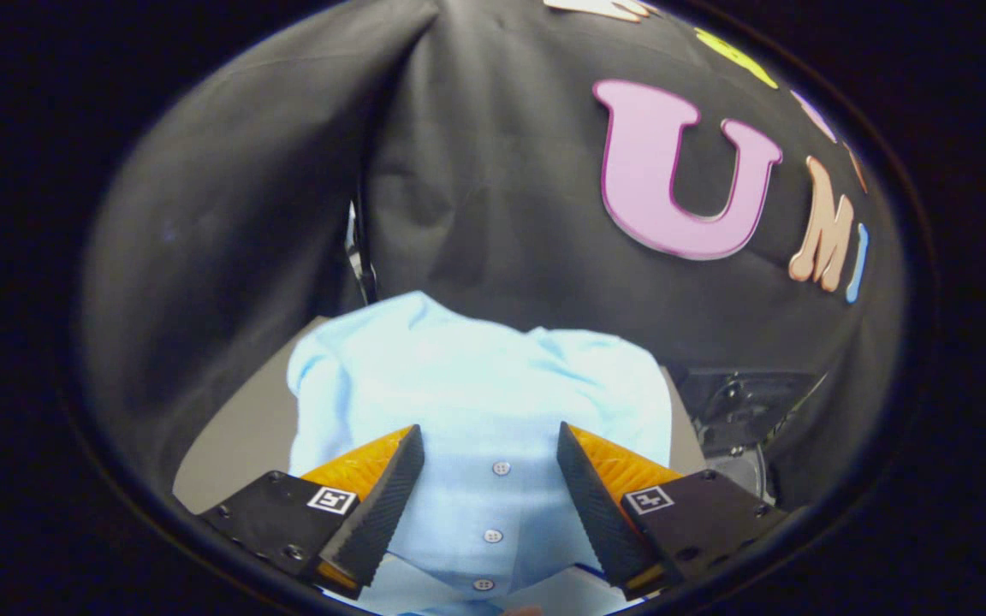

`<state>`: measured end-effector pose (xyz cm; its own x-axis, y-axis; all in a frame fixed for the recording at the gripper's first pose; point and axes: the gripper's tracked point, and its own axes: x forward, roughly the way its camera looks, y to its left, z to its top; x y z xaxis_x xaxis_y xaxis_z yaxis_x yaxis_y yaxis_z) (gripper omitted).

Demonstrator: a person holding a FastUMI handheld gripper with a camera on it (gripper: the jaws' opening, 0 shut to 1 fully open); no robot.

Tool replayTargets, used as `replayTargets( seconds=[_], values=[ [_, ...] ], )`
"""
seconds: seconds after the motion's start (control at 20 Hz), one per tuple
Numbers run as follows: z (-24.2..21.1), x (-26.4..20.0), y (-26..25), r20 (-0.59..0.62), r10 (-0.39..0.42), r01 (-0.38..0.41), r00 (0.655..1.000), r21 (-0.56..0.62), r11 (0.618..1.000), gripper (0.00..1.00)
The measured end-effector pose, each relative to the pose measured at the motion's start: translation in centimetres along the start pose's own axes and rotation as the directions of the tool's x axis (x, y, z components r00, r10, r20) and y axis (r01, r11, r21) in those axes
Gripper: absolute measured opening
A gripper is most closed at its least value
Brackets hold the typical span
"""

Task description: Put the clothes into the washing machine and then close the washing machine lid.

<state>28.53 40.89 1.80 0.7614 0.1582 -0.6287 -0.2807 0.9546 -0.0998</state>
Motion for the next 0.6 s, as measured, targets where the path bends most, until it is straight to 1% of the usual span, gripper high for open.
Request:
replayTargets(
  seconds=[0.05,0.1,0.2,0.3,0.35,0.4,0.5,0.55,0.6],
  values=[
    [0.3,0.8,0.1,-0.005,0.029,-0.029,1.0,0.042,0.999,0.84],
    [0.2,0.8,-0.4,-0.002,0.042,-0.042,0.999,0.047,0.998,0.71],
    [0.1,0.4,-0.2,0.001,0.098,-0.098,0.995,0.007,0.995,0.43],
    [0.0,-0.1,0.3,0.001,0.121,-0.121,0.993,-0.035,0.992,0.16],
    [0.0,-0.2,0.3,-0.003,0.128,-0.128,0.992,-0.052,0.99,0.15],
    [0.4,-1.1,0.2,0.012,0.154,-0.154,0.988,-0.05,0.987,0.16],
    [0.8,-2.1,0.8,0.066,0.222,-0.224,0.973,0.03,0.974,0.01],
    [1.4,-2.7,0.7,0.084,0.256,-0.26,0.963,0.044,0.965,0.01],
    [2.1,-3.6,0.3,0.096,0.273,-0.278,0.957,0.041,0.96,0.01]
  ],
)
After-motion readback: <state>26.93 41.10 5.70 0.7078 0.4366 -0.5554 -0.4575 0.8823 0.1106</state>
